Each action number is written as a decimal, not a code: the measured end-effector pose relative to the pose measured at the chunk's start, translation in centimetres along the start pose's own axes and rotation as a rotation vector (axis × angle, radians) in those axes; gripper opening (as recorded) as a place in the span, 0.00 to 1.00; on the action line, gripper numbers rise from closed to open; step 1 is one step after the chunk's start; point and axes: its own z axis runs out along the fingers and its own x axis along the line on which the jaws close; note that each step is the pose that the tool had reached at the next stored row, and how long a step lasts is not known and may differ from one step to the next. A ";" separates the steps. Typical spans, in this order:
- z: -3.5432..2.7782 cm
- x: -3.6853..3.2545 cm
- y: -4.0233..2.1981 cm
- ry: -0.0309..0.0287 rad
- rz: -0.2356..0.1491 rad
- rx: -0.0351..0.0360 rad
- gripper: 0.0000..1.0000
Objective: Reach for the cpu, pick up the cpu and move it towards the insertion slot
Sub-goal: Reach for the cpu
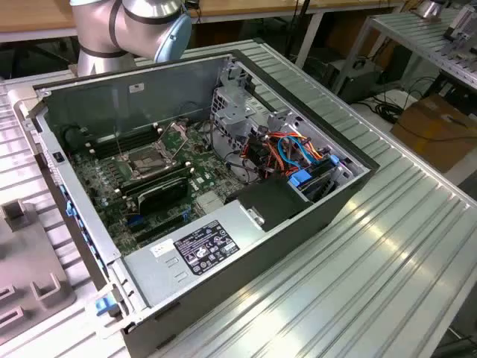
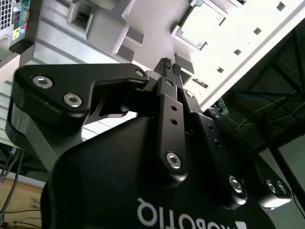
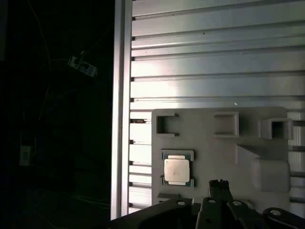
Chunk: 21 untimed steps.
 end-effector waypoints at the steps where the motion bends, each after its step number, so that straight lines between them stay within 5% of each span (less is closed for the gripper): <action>1: 0.00 0.00 0.00 0.0000 0.000 0.0000 0.11; 8: 0.00 0.80 0.01 0.0000 0.000 0.0000 0.11; 21: 0.00 1.02 0.02 0.0000 0.000 0.0000 0.11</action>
